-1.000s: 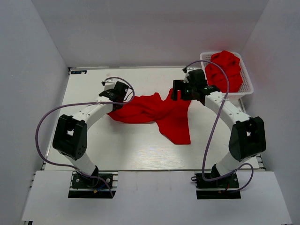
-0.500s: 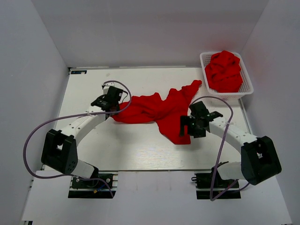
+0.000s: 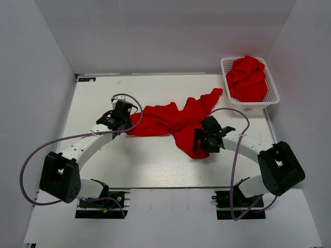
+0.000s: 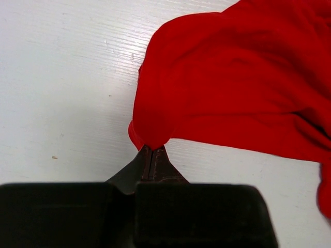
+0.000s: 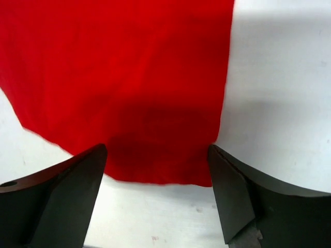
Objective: Fold and stack the t-shirts
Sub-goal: Flatten out the tshirt
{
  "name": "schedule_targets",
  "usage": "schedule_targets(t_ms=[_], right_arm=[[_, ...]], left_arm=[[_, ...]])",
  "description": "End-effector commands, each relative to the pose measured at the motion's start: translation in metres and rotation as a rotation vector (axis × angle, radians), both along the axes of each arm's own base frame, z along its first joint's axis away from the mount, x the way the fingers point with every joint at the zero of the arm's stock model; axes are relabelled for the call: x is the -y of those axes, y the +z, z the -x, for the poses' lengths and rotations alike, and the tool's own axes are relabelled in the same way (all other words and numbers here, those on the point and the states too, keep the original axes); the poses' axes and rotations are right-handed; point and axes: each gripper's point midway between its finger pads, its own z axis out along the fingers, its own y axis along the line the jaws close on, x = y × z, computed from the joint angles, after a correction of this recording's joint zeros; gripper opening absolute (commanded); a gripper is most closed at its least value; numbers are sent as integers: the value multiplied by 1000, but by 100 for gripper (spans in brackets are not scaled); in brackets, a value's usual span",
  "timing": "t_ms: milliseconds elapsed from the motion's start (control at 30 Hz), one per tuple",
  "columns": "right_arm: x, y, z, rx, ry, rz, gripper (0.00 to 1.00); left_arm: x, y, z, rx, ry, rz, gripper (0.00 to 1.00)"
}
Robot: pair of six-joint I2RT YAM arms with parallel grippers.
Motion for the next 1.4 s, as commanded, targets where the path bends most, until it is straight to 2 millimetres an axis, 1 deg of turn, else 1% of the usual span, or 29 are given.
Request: schedule_targets(t_ms=[0, 133, 167, 200, 267, 367, 433, 467, 500, 533, 567, 600, 633, 667, 700, 733, 767, 833, 867, 900, 933, 967, 1033, 1067, 1167, 1200, 1267, 1300, 1367], right_arm=[[-6, -6, -20, 56, -68, 29, 81], [4, -19, -17, 24, -120, 139, 61], [5, -22, -16, 9, -132, 158, 52], [8, -22, -16, 15, -140, 186, 30], [10, -27, -18, 18, -147, 205, 0], [10, -25, -27, 60, -150, 216, 0], [5, -10, -44, 126, -153, 199, 0], [-1, 6, -60, 191, -135, 179, 0], [-7, 27, -75, 257, -122, 155, 0], [-6, 49, -95, 338, -148, 164, 0], [-3, 69, -105, 397, -153, 168, 0], [-1, 85, -113, 442, -147, 179, 0], [-1, 117, -131, 515, -170, 169, 0], [8, 133, -141, 562, -206, 182, 0], [14, 155, -146, 617, -229, 170, 0], [17, 180, -155, 675, -235, 165, 0], [31, 206, -167, 731, -280, 157, 0], [46, 254, -177, 842, -307, 153, 0], [53, 276, -182, 890, -322, 147, 0], [59, 303, -183, 948, -331, 146, 0], [67, 320, -182, 984, -351, 144, 0], [78, 356, -182, 1055, -356, 162, 0], [93, 390, -172, 1123, -374, 178, 0], [103, 415, -167, 1172, -389, 195, 0], [124, 460, -146, 1286, -420, 224, 0], [128, 472, -138, 1317, -425, 219, 0], [139, 503, -120, 1392, -430, 241, 0], [138, 518, -115, 1427, -421, 223, 0], [140, 534, -106, 1464, -407, 234, 0]], left_arm=[[9, 18, -1, 56, -36, 45, 0], [10, 22, 0, 80, -49, 57, 0], [12, 22, 1, 76, -64, 59, 0], [13, 26, -1, 95, -64, 67, 0], [14, 26, -1, 91, -79, 68, 0], [16, 30, -1, 105, -94, 72, 0], [18, 44, -8, 137, -104, 76, 0], [20, 49, -12, 146, -104, 79, 0], [23, 65, -18, 176, -111, 84, 0], [24, 75, -22, 198, -118, 84, 0], [22, 82, -27, 217, -99, 73, 0], [22, 101, -38, 260, -80, 73, 0], [17, 107, -41, 259, -62, 40, 0], [1, 116, -48, 273, 17, -5, 0], [3, 136, -64, 296, 39, -15, 0], [2, 143, -70, 297, 55, -30, 0], [1, 168, -77, 329, 76, -33, 0], [4, 179, -94, 344, 69, -49, 0], [6, 206, -101, 391, 63, -42, 0], [4, 216, -107, 405, 67, -45, 0], [1, 227, -109, 422, 86, -51, 0], [1, 250, -111, 457, 81, -49, 0], [-3, 270, -112, 498, 93, -61, 0], [-6, 290, -106, 543, 90, -55, 0], [-17, 328, -92, 649, 92, -57, 0], [-21, 352, -77, 708, 82, -35, 0], [-21, 369, -67, 770, 51, -19, 0], [-21, 386, -54, 815, 12, -7, 0], [-21, 405, -43, 871, -23, 4, 0]])
